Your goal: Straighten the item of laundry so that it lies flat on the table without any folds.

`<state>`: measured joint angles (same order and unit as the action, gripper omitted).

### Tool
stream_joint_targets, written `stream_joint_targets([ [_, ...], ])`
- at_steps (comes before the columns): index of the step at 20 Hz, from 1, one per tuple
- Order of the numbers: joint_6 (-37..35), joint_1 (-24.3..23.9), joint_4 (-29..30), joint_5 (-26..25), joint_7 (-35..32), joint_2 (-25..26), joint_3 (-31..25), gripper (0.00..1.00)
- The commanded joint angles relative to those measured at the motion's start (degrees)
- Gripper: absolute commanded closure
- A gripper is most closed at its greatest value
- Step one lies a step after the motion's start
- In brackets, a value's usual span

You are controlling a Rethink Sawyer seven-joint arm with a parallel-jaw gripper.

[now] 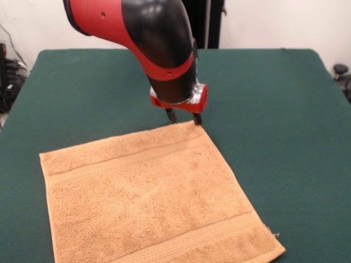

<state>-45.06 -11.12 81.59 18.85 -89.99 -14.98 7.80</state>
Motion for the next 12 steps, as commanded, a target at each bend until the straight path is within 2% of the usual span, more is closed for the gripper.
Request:
stream_joint_targets([
  [1, 8.59, 3.70, -4.06, 0.40, -16.82, 8.15, -0.28, 0.00],
  [5, 16.01, 6.01, -5.85, -0.87, -17.44, 9.26, 2.78, 0.00],
  [12, 22.20, 7.87, -6.69, -1.00, -17.78, 9.17, 6.19, 0.00],
])
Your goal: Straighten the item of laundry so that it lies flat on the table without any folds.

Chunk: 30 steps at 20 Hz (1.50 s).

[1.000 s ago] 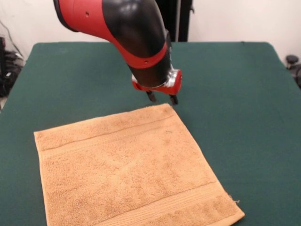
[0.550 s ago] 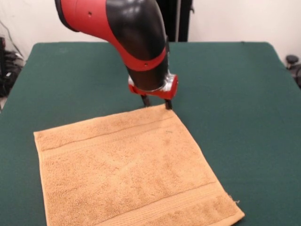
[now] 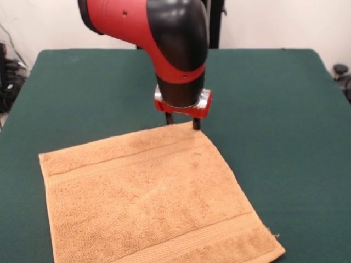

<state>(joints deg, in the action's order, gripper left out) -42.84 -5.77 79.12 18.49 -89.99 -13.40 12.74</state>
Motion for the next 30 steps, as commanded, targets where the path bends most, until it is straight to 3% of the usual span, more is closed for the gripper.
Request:
stream_joint_targets([
  [1, 20.31, 2.62, -4.08, -0.32, -17.98, 7.56, 1.46, 0.00],
  [6, 21.75, 2.79, -2.41, 2.72, -20.71, 7.22, 1.62, 0.00],
  [7, 21.91, 2.93, -2.19, 3.19, -21.26, 7.21, 1.71, 1.00],
  [18, 20.56, 4.69, -2.93, 3.70, -22.37, 7.57, 3.95, 1.00],
  [22, 19.10, 3.90, -1.94, 3.13, -21.75, 6.32, 2.43, 1.00],
  [26, 17.24, 5.09, 4.91, 3.41, -23.74, 1.01, 1.92, 1.00],
  [30, 20.49, 7.26, 13.77, 4.60, -27.04, -4.49, 0.80, 1.00],
])
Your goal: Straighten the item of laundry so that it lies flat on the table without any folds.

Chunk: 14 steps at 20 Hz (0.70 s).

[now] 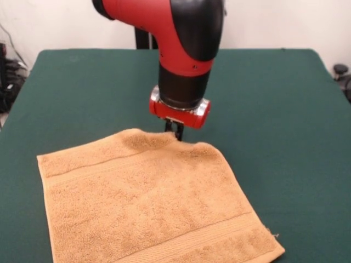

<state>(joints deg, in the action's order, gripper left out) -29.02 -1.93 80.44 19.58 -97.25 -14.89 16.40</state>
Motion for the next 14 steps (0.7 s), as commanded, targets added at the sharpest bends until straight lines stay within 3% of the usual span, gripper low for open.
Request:
stream_joint_targets([
  [1, 7.23, 3.62, 14.33, 3.76, -20.07, -4.14, -3.59, 1.00],
  [14, 4.73, -0.59, 22.83, 8.84, -19.08, -7.79, -11.82, 1.00],
])
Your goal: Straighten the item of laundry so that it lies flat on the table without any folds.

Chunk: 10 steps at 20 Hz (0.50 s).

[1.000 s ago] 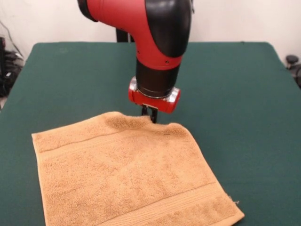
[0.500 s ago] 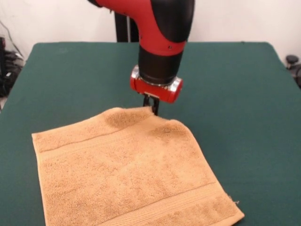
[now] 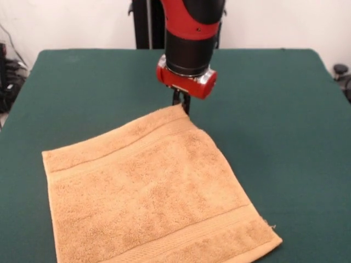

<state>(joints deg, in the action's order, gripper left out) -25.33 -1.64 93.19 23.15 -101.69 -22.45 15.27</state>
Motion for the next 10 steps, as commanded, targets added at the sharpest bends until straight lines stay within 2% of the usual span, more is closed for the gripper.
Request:
stream_joint_targets([
  [1, 0.57, -1.36, 10.71, 5.75, -14.31, -0.57, -11.45, 1.00],
  [10, 0.00, -2.87, 12.54, 6.37, -12.91, -1.40, -13.29, 1.00],
])
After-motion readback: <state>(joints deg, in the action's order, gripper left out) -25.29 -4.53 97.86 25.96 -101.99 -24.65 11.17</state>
